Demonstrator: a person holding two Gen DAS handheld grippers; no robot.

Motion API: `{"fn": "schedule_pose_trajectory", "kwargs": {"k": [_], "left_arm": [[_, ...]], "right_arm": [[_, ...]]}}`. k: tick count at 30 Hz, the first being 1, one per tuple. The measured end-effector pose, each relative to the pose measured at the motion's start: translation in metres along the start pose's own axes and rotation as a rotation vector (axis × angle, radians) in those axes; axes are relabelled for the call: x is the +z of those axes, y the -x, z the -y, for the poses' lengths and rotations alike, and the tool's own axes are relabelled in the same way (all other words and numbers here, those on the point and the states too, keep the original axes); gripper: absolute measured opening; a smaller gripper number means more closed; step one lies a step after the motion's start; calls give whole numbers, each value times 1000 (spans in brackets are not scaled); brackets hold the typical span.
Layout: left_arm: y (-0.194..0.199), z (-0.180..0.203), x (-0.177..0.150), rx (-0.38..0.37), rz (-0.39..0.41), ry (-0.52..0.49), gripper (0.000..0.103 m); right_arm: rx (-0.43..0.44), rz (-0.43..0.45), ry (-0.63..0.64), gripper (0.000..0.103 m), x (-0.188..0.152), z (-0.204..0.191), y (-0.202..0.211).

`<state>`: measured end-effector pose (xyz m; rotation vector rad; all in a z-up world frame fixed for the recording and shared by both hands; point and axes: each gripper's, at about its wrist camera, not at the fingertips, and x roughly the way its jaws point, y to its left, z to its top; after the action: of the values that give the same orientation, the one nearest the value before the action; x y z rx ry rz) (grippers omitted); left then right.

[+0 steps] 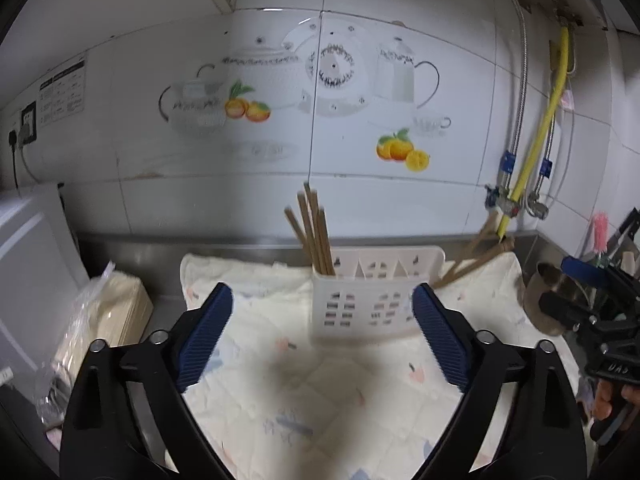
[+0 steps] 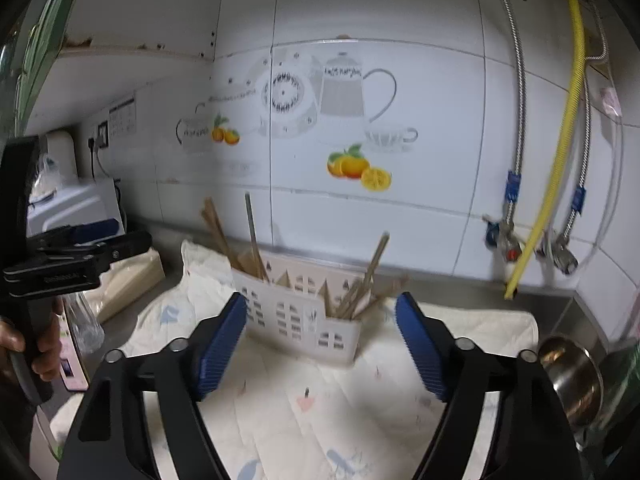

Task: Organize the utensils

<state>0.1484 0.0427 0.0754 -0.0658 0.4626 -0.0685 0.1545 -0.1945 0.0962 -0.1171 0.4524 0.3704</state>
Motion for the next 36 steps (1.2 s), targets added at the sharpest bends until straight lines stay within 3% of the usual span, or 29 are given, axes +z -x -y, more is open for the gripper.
{"fn": "schedule_pose_trajectory", "kwargs": {"k": [8, 16, 36], "left_arm": [[11, -6, -36, 22, -41, 17, 98], [21, -5, -60, 40, -69, 16, 98], [26, 20, -94, -13, -138, -45, 98]], "right_arm": [[-10, -71, -38, 87, -50, -8, 1], [-25, -108, -75, 91, -77, -9, 6], [-13, -136, -128, 94, -96, -7, 13]]}}
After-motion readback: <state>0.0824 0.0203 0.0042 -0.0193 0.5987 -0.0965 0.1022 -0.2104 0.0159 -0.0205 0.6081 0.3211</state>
